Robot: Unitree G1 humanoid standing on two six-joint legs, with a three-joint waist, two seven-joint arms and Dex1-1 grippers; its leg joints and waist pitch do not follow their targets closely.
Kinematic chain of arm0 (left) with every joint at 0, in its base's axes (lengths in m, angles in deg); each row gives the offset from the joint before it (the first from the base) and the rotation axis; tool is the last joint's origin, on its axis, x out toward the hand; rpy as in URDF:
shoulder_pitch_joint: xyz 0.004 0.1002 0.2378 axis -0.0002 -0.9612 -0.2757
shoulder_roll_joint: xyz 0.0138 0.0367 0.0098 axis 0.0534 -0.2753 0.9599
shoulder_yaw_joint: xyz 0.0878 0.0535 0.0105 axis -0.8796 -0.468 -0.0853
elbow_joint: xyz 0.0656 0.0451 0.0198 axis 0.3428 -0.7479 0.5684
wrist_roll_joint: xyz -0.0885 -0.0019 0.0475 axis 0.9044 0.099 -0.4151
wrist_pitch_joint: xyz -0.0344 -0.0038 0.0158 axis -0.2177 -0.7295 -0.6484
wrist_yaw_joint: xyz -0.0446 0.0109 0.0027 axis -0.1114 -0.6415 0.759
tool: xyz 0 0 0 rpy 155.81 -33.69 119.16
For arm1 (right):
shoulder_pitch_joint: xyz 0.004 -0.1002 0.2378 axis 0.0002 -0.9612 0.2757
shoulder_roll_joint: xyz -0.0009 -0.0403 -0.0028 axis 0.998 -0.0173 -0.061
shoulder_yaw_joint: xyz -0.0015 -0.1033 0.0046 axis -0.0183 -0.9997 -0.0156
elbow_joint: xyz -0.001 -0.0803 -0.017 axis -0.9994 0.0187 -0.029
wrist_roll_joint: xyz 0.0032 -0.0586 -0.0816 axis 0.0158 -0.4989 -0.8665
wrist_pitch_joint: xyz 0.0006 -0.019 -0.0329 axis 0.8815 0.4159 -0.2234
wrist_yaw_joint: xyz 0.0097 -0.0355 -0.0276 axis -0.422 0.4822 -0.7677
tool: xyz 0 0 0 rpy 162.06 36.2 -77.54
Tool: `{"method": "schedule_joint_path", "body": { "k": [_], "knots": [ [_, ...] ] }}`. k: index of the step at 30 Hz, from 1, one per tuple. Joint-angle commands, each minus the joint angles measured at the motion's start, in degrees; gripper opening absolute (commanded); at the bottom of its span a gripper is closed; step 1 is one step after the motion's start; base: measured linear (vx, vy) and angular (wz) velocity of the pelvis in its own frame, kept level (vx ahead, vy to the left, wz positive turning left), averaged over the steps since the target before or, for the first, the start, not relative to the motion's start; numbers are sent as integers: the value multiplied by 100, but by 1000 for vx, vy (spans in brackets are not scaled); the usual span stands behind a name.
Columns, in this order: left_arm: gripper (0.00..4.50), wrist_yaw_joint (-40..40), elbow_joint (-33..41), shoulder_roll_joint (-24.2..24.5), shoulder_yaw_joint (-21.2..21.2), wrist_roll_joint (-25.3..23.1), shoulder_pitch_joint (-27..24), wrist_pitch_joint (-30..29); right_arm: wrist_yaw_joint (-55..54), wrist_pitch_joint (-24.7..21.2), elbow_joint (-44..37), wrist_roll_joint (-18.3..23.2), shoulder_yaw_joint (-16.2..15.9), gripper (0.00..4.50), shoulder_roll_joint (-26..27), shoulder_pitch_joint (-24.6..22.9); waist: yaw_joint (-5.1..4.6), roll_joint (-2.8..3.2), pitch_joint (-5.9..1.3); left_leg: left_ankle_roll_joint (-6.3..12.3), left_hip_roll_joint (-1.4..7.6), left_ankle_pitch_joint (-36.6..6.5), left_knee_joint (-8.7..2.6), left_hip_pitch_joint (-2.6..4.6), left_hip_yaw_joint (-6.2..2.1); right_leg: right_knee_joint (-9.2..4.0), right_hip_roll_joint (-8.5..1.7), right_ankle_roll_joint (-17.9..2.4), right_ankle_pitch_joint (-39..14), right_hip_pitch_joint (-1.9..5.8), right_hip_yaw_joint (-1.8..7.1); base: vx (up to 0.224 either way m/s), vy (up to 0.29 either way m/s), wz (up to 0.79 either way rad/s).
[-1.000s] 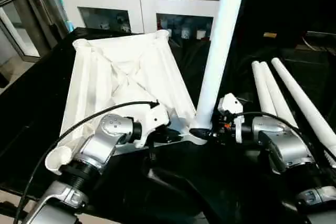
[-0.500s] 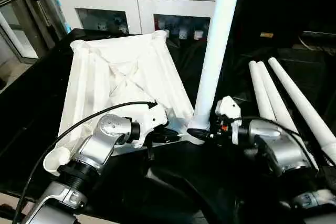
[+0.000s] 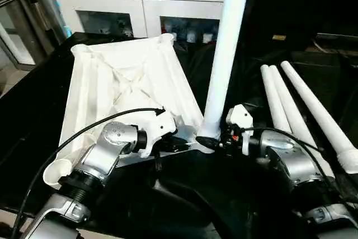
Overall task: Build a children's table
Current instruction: Insert table leg to table base
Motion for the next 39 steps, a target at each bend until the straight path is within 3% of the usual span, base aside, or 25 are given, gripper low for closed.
{"method": "schedule_joint_path", "body": {
  "k": [1,11,25,32,34,39],
  "knots": [
    [0,100,45,-43,-233,-58,-93,-53,-191,-167,19,161,103,275,104,-2,17,-64,-346,427,262,-1125,-388,80,-72,-427,-389,-1504,-969,275,160,0,0,0],
    [0,106,61,-55,-246,-56,-108,-75,-282,-624,-40,477,384,274,297,-146,11,-58,-348,357,261,-1178,-404,82,-74,-430,-386,-1489,-912,268,164,0,0,0],
    [0,63,51,-49,-226,-64,-117,-53,-443,-767,-67,479,492,274,334,-131,-2,-56,-338,265,265,-1313,-428,87,-81,-448,-389,-1442,-1090,250,169,0,0,0],
    [0,7,21,-33,-225,-110,-108,0,-718,-1028,63,946,1029,274,438,171,-19,-53,-336,241,264,-1353,-437,88,-86,-459,-390,-1417,-1185,246,170,0,0,0],
    [0,6,5,-32,-225,-112,-112,10,-713,-1042,99,1023,1120,274,408,243,-14,-75,-347,263,260,-1230,-424,76,-82,-444,-396,-1435,-1065,259,173,0,0,0],
    [0,10,0,-31,-227,-119,-119,25,-634,-1186,61,1158,1275,274,341,311,0,-61,-360,341,264,-1048,-413,76,-74,-418,-391,-1513,-713,268,161,0,0,0]
  ]
}}
